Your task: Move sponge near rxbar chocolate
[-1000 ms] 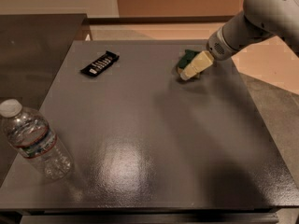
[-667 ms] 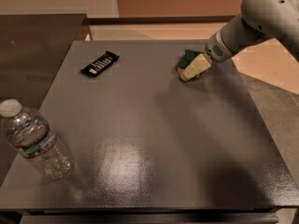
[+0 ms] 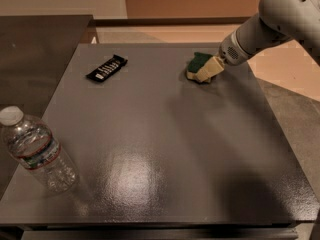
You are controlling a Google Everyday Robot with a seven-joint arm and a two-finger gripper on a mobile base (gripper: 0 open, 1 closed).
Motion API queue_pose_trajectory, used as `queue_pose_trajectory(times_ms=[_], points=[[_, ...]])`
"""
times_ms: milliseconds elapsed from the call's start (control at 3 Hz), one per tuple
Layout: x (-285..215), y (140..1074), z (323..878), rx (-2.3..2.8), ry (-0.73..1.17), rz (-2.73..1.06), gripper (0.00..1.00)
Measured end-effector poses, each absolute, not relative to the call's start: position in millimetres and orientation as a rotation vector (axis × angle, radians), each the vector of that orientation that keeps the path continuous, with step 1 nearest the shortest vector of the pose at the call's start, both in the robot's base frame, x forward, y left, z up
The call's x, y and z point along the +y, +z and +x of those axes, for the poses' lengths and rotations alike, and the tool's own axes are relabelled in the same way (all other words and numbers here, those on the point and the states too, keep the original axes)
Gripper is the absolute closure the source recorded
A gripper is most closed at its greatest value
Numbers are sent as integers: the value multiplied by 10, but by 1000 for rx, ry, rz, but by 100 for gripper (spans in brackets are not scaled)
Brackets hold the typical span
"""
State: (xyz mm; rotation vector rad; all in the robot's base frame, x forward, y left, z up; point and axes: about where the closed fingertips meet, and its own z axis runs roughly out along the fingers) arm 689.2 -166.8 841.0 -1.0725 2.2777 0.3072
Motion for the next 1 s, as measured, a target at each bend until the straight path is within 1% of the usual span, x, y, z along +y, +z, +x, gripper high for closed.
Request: queue_pose_trajectory(times_ms=[333,667,1000], points=[[-1626,8491,6902,2254,326,-1080,88],[-1195,8678,6915,2174,381,-1181,100],[-723,8767,6942,2113,441,-1277,100]])
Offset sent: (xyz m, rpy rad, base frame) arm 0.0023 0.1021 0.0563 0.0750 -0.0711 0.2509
